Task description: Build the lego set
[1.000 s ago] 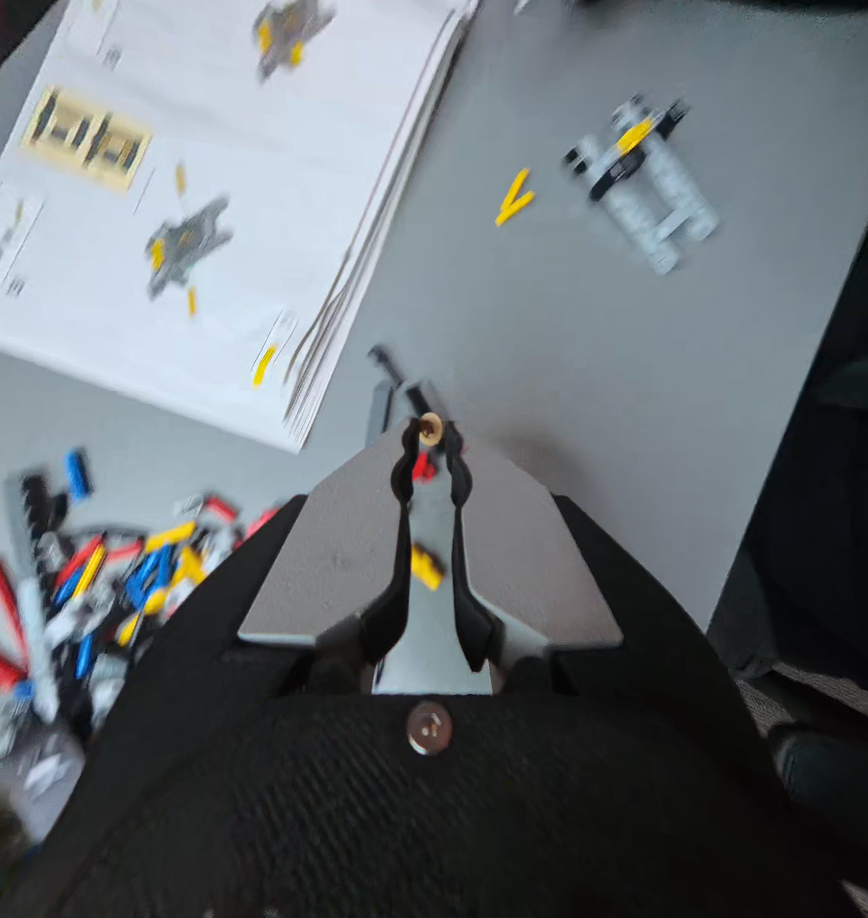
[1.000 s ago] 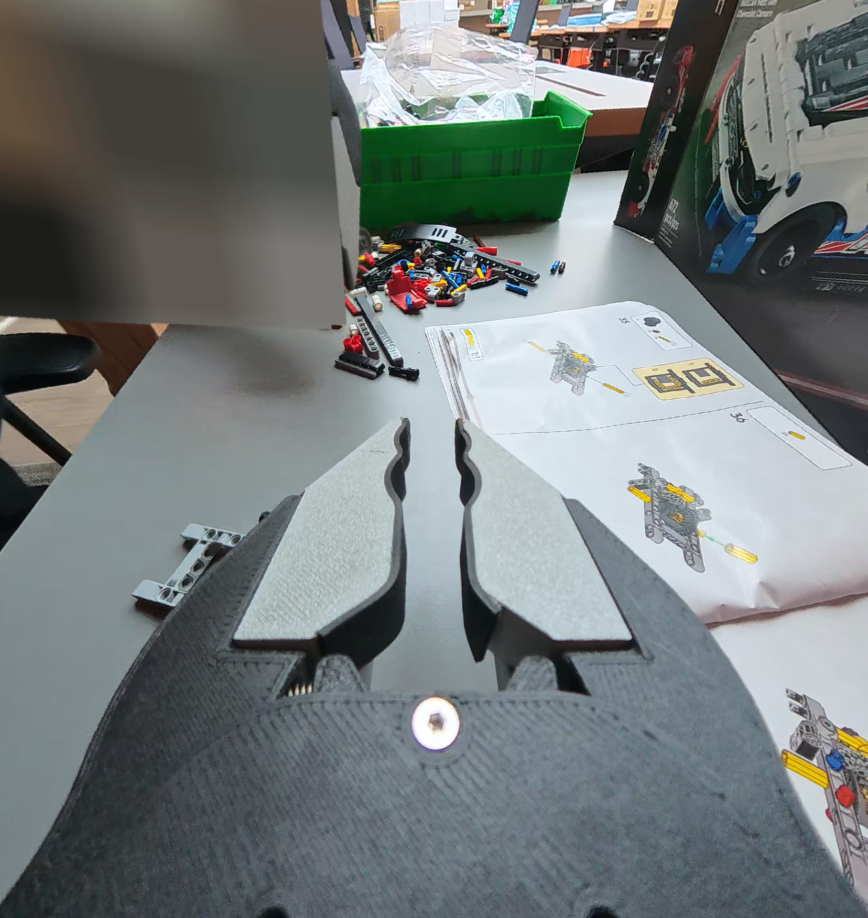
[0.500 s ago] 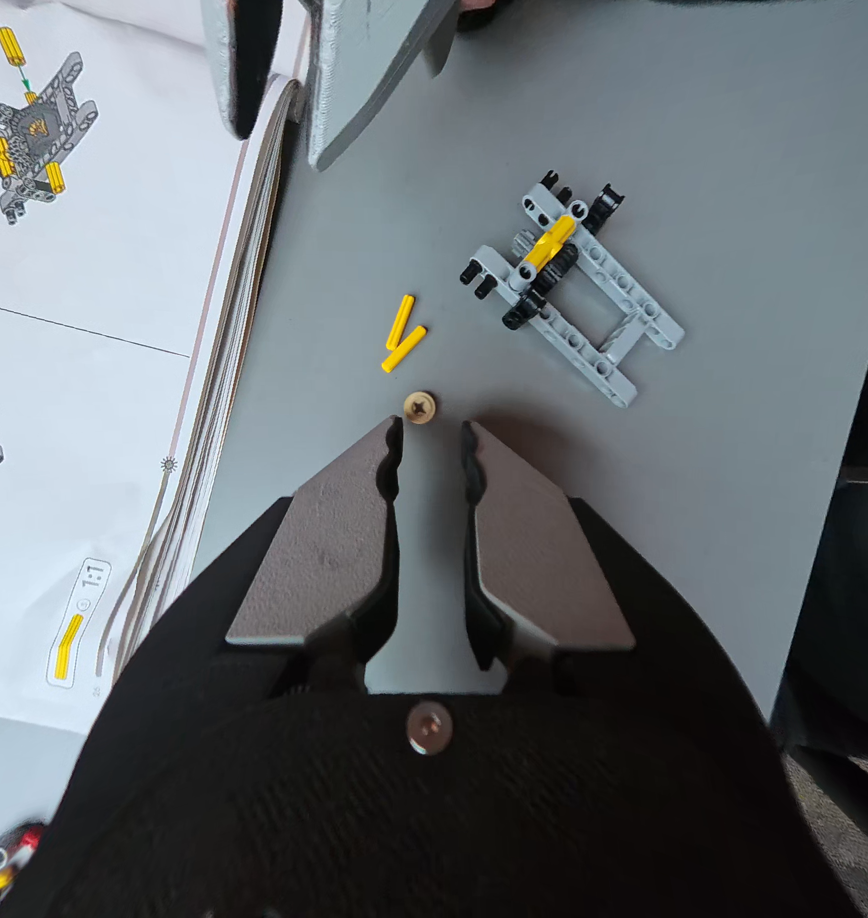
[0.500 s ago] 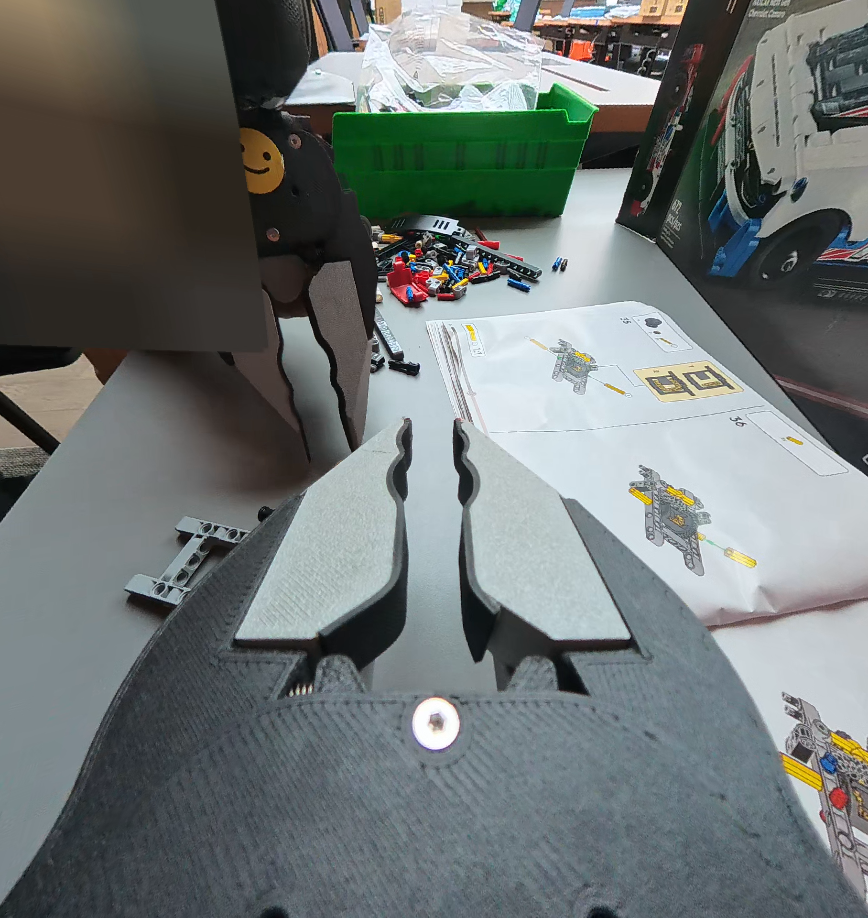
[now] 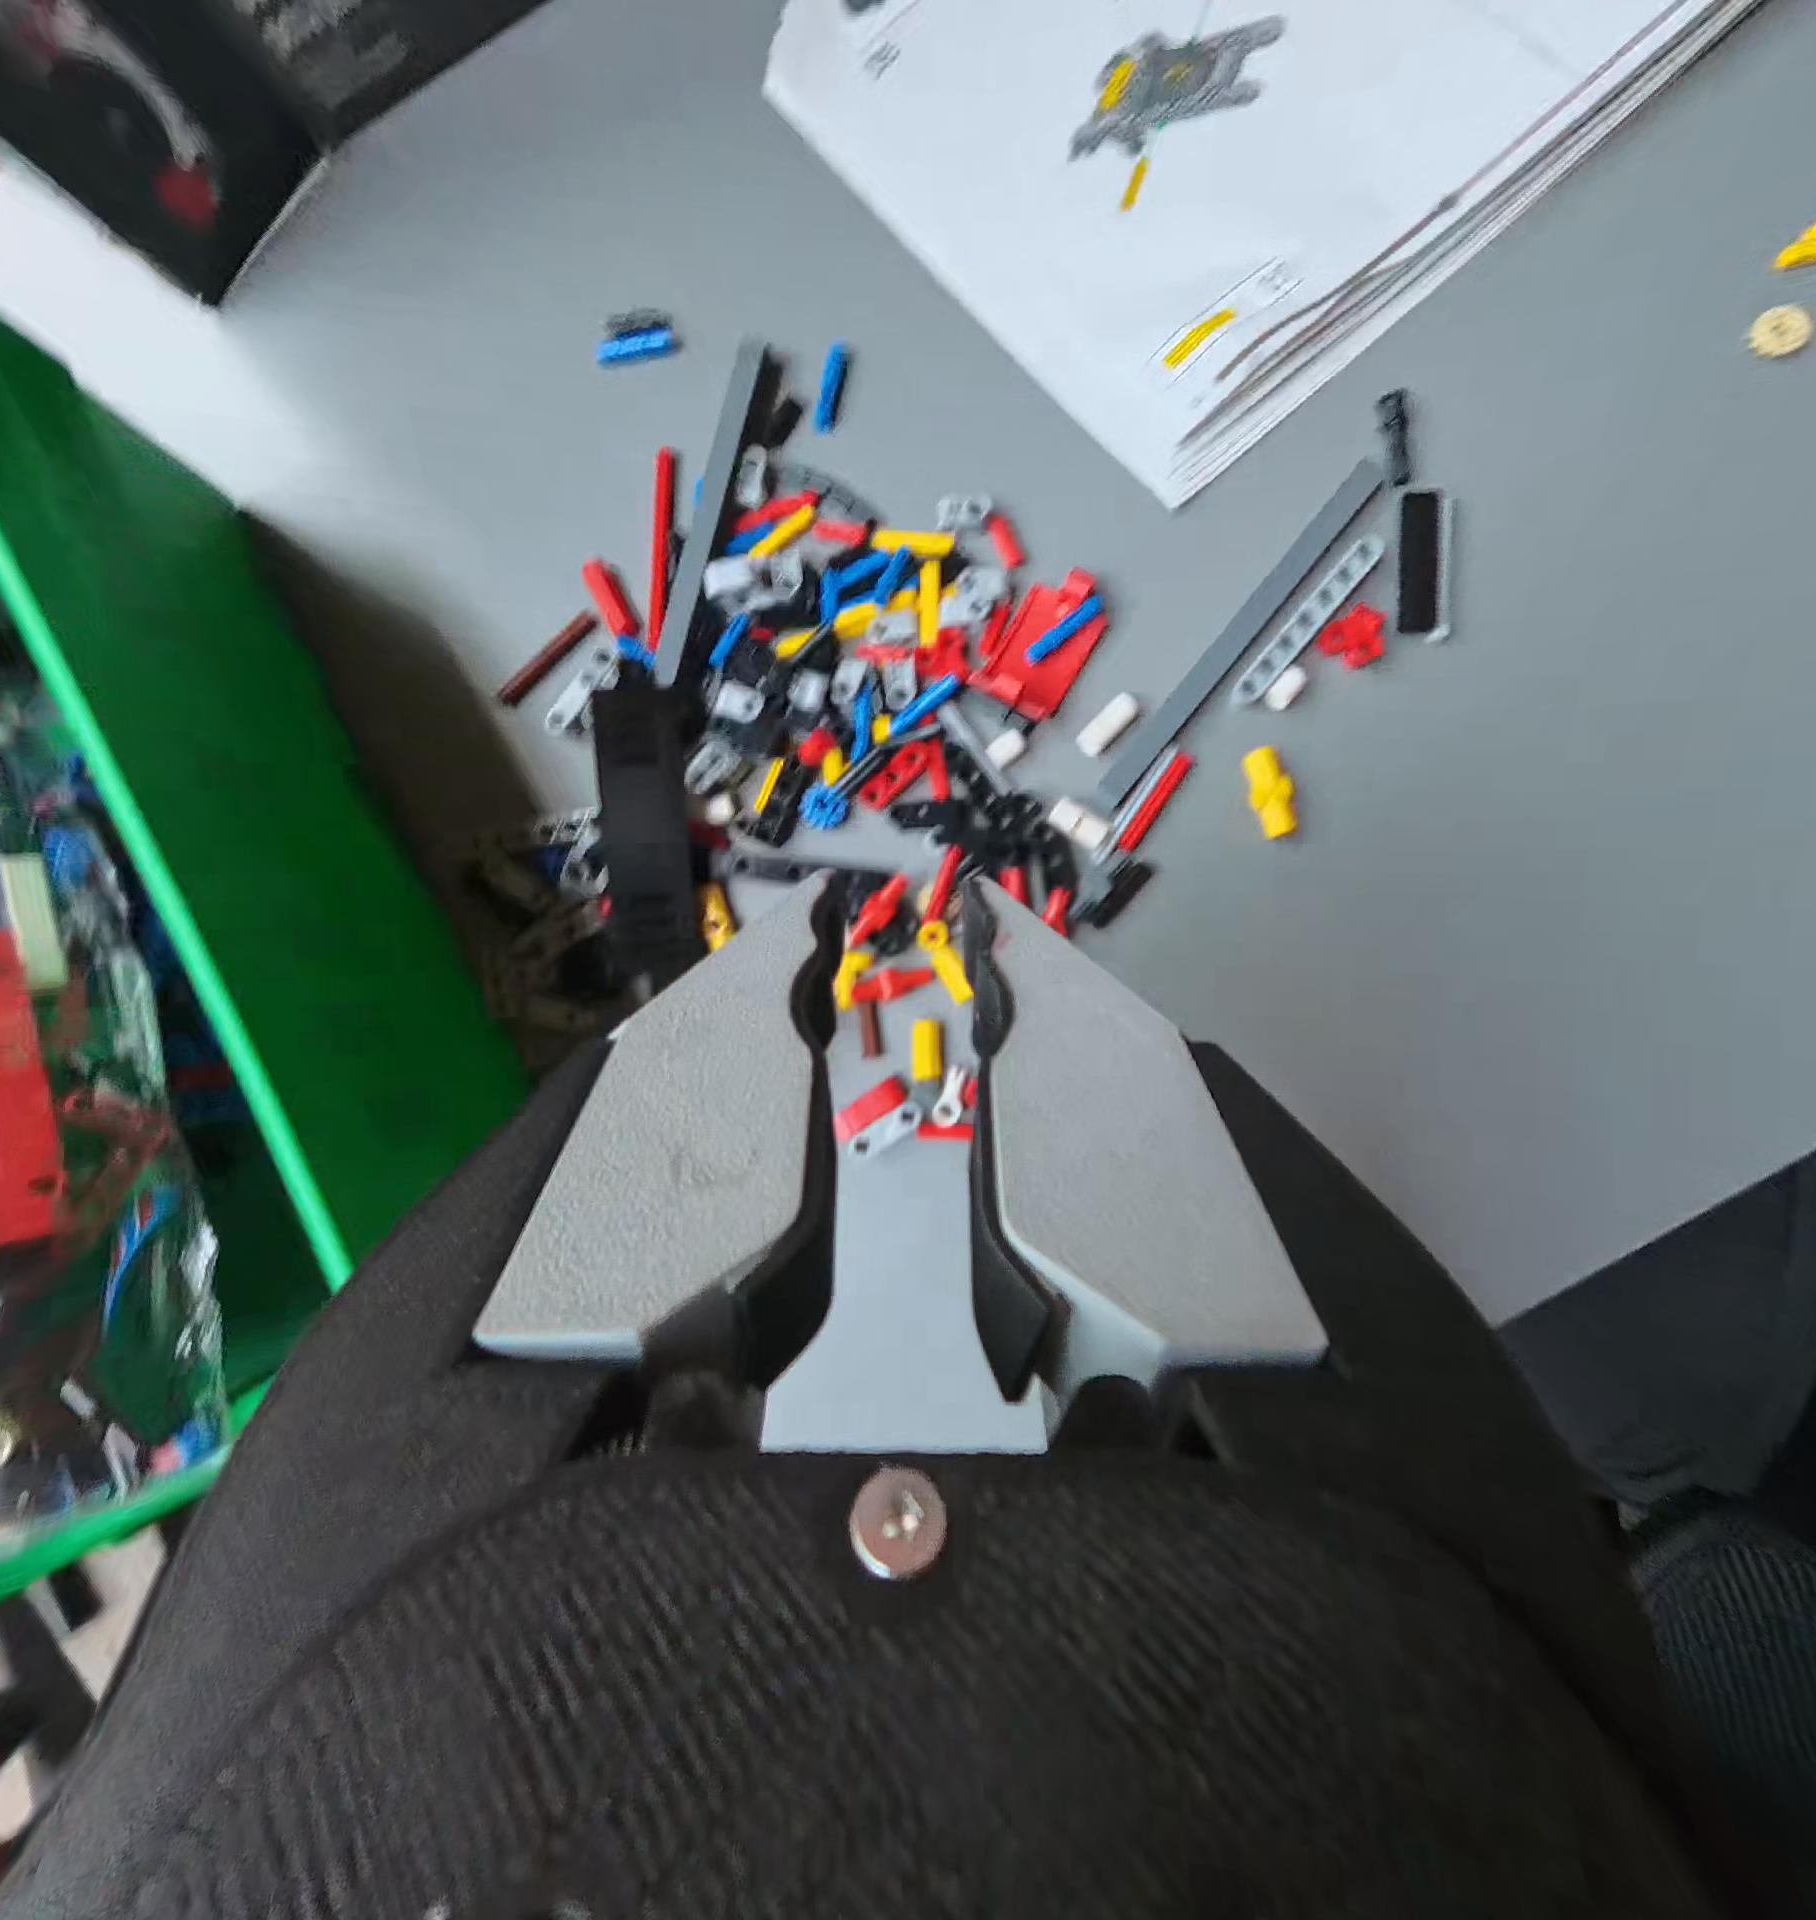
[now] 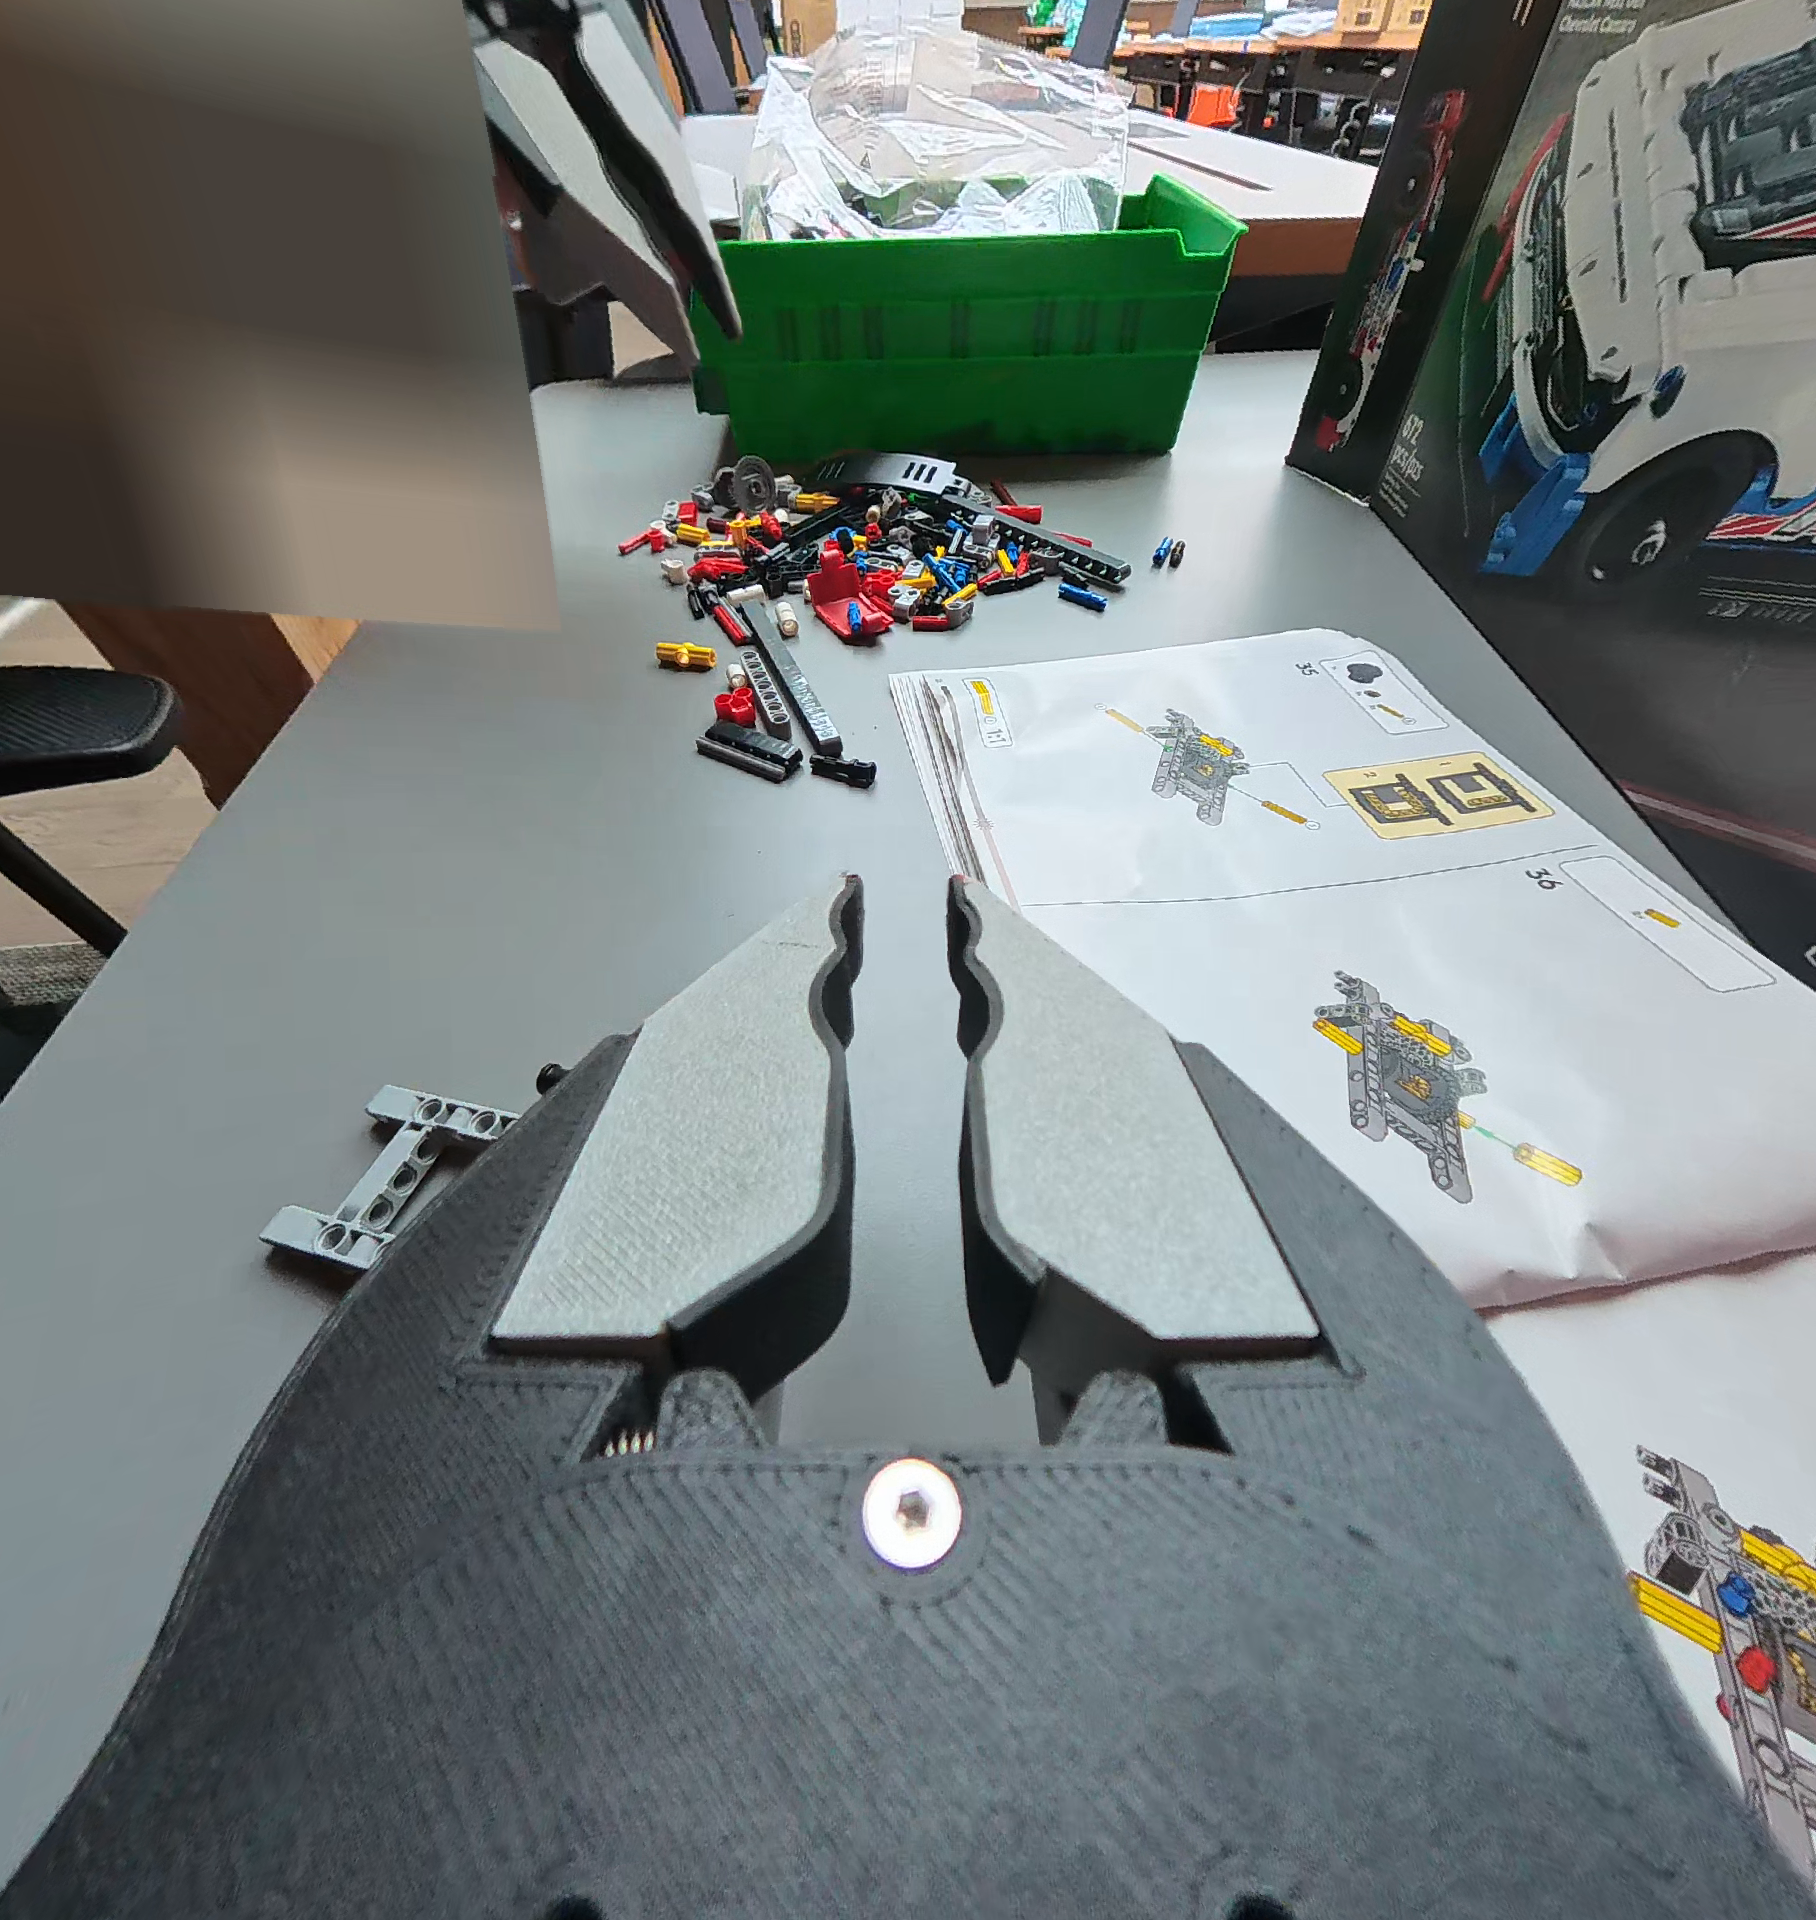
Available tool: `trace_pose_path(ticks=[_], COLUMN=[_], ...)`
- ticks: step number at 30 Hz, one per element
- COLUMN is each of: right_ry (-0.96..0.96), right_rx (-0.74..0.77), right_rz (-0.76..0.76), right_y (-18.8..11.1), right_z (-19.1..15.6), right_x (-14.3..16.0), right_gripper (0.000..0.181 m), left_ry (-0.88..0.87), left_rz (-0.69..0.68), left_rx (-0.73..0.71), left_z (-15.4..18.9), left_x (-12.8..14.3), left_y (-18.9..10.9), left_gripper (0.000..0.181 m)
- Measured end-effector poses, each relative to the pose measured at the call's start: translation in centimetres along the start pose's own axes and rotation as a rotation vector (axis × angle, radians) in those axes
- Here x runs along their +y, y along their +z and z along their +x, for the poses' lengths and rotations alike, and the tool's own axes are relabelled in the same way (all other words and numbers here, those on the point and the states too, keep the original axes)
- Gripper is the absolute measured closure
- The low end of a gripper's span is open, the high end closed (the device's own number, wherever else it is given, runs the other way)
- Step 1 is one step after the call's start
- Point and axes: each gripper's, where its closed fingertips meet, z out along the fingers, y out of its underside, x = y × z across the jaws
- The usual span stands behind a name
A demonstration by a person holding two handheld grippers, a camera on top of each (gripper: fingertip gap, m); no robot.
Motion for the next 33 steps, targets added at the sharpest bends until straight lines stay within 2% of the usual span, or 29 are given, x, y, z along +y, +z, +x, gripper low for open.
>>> trace_pose_path(ticks=[2, 7, 11, 14, 18, 26, 33], right_ry=[-0.001, 0.0, -0.003, -0.005, -0.006, -0.007, -0.004], right_rx=[0.008, 0.024, 0.025, 0.02, 0.01, 0.012, 0.008], right_rz=[0.002, -0.001, 0.0, 0.002, -0.002, 0.002, -0.001], right_y=[0.0, 0.0, 0.0, 0.0, 0.0, 0.0, 0.0], right_z=[0.1, 0.3, 0.3, 0.3, 0.1, 0.1, 0.1], right_x=[0.0, 0.0, 0.0, 0.0, 0.0, 0.0, 0.0], right_gripper=[0.169, 0.169, 0.169, 0.169, 0.169, 0.17, 0.17], left_ry=[-0.019, -0.011, 0.01, -0.004, -0.028, 0.033, 0.039], left_rz=[-0.041, -0.113, -0.161, -0.214, -0.231, -0.287, -0.316], left_rx=[-0.035, 0.093, 0.082, 0.015, 0.031, 0.03, 0.027], left_z=[-1.3, 1.2, 0.7, -1.2, -2.0, -2.4, -3.0], left_x=[1.9, 4.2, 4.8, 5.9, 6.3, 6.0, 6.5], left_y=[0.1, 3.2, 4.7, 4.4, 3.9, 5.6, 5.8], left_gripper=[0.164, 0.167, 0.169, 0.17, 0.17, 0.17, 0.17])
